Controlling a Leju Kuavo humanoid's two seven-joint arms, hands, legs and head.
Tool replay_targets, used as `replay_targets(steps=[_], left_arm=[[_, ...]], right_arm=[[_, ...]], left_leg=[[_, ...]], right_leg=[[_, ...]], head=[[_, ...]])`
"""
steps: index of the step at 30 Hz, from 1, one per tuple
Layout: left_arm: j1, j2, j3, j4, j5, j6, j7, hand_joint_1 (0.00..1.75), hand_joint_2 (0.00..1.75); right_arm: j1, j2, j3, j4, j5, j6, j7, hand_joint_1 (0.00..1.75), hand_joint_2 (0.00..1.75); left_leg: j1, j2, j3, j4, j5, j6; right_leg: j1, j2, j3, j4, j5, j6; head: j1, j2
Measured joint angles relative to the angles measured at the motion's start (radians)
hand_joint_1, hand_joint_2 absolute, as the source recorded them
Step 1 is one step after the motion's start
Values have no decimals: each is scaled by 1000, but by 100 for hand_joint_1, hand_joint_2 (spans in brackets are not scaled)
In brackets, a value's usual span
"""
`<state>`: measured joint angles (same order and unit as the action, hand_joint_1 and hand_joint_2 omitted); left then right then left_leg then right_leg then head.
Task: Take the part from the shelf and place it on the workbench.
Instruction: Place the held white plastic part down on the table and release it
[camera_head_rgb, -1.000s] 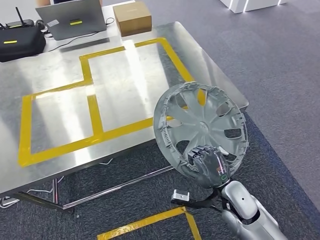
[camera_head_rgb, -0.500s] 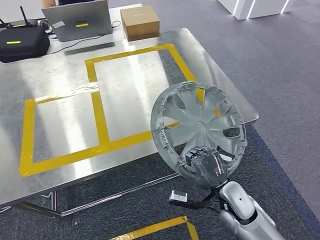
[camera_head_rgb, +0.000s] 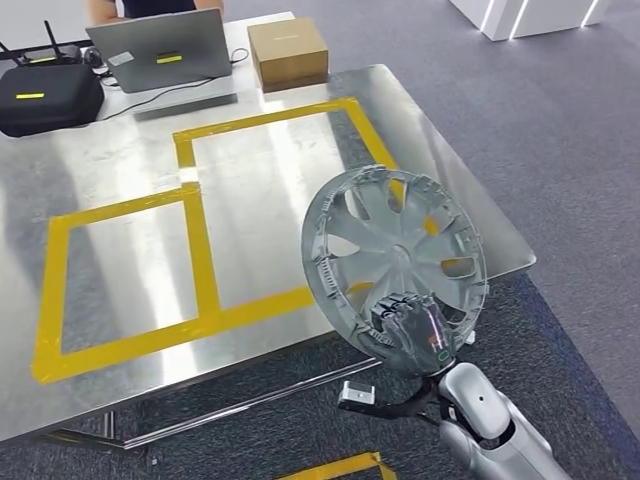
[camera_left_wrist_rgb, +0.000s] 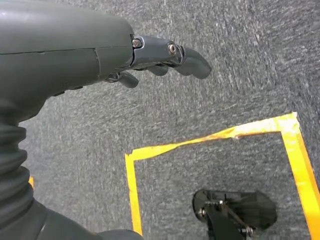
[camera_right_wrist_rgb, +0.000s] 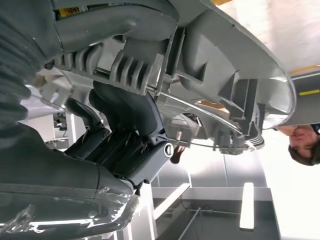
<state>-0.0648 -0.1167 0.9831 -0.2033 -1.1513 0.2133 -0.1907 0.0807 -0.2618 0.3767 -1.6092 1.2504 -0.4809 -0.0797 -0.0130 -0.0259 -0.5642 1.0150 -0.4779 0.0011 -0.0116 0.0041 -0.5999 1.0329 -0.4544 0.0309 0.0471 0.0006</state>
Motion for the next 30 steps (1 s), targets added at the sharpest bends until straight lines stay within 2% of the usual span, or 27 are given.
replay_targets(steps=[2, 4, 5, 6, 7, 9, 10, 11, 12, 15, 17, 21, 27, 28, 30], left_arm=[[-2, 0, 0, 0, 0, 0, 0, 0, 175], [-1, 0, 0, 0, 1, 0, 0, 0, 175], [0, 0, 1, 0, 1, 0, 0, 0, 175], [1, 0, 1, 0, 1, 0, 0, 0, 175], [2, 0, 1, 0, 2, 0, 0, 0, 175], [2, 0, 3, 0, 8, -2, -1, 0, 175], [1, 0, 6, 0, 15, -4, -2, 0, 175], [0, -1, 11, 0, 24, -7, -3, 0, 175], [-1, -2, 17, 0, 33, -9, -5, 0, 175], [-1, -5, 32, 0, 44, -10, -8, 0, 175], [-1, -4, 39, 0, 44, -8, -7, 0, 175], [-2, -6, 49, 0, 44, -7, -4, 0, 175], [-2, -5, 51, 0, 44, -6, 3, 0, 175], [-2, -5, 51, 0, 43, -3, 6, 0, 175], [-2, -3, 51, 0, 40, 10, 13, 0, 175]], right_arm=[[0, 0, 0, 0, 0, 0, 1, 175, 175], [1, 0, -1, 0, 0, 0, 1, 175, 175], [1, 0, -1, 0, -1, 1, 1, 175, 175], [2, 0, -1, 0, -1, 2, 1, 175, 175], [4, 0, -1, 0, -1, 2, 1, 175, 175], [5, 0, -1, 0, -2, 4, 1, 175, 175], [4, 0, -1, 0, -3, 5, 2, 175, 175], [5, 0, -1, 0, -4, 8, 2, 175, 175], [6, 0, -1, 0, -6, 10, 3, 175, 175], [9, 0, -2, -2, -13, 21, 4, 175, 175], [9, 0, -3, -3, -23, 29, 4, 175, 175], [9, -1, -8, -3, -39, 41, 4, 175, 175], [10, -1, -15, -3, -51, 50, 3, 175, 175], [10, -1, -16, -3, -52, 50, 3, 175, 175], [12, -1, -18, -3, -56, 52, 3, 175, 175]], left_leg=[[3, 8, -40, 77, -37, -12], [9, 11, -120, 209, -82, -20], [11, 11, -153, 256, -87, -22], [12, 12, -172, 271, -70, -23], [13, 12, -171, 246, -32, -23], [13, 15, -127, 124, 59, -21], [12, 17, -101, 64, 84, -19], [12, 18, -85, 24, 94, -16], [12, 19, -76, 3, 92, -17], [12, 16, -73, -9, 87, -18], [12, 14, -70, -9, 83, -11], [11, 13, -65, -9, 77, -1], [9, 13, -65, -9, 78, 2], [7, 13, -65, -8, 76, 4], [5, 12, -57, -25, 62, 19]], right_leg=[[-4, -3, 10, -5, -5, -11], [-4, -5, 16, -6, -13, -16], [-5, -5, 20, -6, -18, -16], [-5, -5, 27, -6, -23, -15], [-6, -5, 37, -6, -29, -13], [-8, -6, 55, -6, -43, -5], [-7, -5, 62, -6, -50, 1], [-5, -4, 65, -7, -54, 6], [-2, -4, 65, -8, -56, 7], [0, -7, 71, -19, -54, -4], [0, -10, 75, -30, -55, -3], [0, -11, 83, -42, -54, 8], [-2, -11, 83, -46, -51, 22], [-3, -11, 85, -51, -51, 26], [-8, -12, 97, -46, -36, 45]], head=[[-4, 0], [-6, 0], [-6, 0], [-6, 0], [-6, 0], [-6, 0], [-8, 0], [-8, 0], [-8, 0], [-6, 0], [-6, 0], [-5, 0], [-6, 0], [-6, 0], [-6, 0]])
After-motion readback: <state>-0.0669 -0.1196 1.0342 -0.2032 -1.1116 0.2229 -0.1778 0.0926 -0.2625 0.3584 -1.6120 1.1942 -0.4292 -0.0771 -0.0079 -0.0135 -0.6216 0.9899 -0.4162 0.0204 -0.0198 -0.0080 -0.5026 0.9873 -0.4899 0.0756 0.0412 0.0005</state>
